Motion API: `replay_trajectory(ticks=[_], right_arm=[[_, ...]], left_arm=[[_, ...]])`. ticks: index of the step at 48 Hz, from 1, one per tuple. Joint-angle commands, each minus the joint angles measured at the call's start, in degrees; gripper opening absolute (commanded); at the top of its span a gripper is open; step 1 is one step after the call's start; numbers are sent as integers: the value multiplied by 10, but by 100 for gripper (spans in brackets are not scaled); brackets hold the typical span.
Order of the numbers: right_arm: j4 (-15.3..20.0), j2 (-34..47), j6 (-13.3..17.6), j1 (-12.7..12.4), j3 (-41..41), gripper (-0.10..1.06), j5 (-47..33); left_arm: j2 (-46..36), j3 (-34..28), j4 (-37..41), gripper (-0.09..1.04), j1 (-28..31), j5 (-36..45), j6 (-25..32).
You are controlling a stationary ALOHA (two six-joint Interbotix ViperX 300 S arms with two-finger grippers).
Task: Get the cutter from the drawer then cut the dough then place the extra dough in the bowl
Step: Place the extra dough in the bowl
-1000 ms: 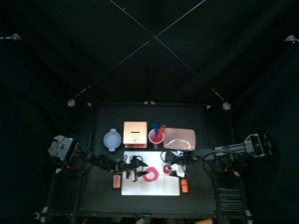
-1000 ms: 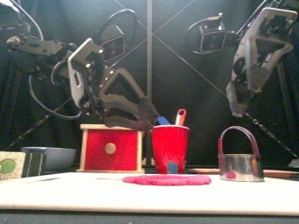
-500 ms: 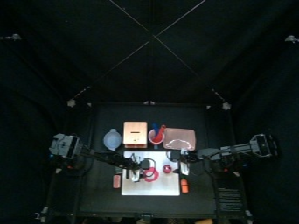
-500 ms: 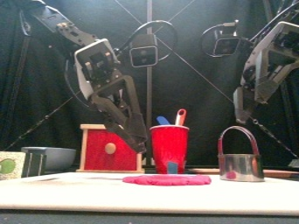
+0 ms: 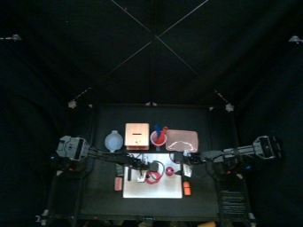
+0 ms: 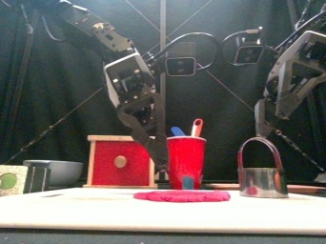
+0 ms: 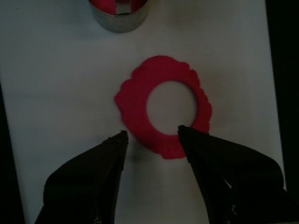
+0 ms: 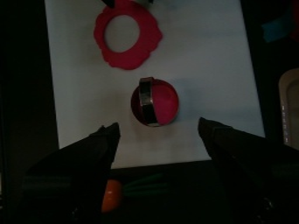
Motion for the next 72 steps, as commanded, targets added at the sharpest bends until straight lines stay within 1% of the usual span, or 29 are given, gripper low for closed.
replay_trajectory(ticks=[1, 7, 9, 13, 21, 27, 34, 72], right_arm=[[1, -7, -1, -2, -4, 100, -6], [3, -6, -1, -2, 0, 100, -7], [3, -6, -1, -3, 1, 100, -7], [4, -6, -1, -3, 4, 100, -7], [4, -6, -1, -4, 9, 100, -10], [4, -6, -1, -4, 11, 100, -11], [4, -6, -1, -4, 17, 100, -11], [4, -6, 0, -6, 20, 100, -11]], left_arm=[[8, -24, 50, 86, 0, 20, -35], [19, -42, 100, 86, -3, 43, -93], [20, -48, 113, 86, -2, 42, -120], [21, -50, 132, 86, -4, 40, -154], [25, -50, 149, 86, -11, 38, -205], [31, -49, 150, 86, -17, 26, -229], [34, -51, 149, 86, -25, 7, -240], [54, -47, 143, 86, -25, 18, -241]])
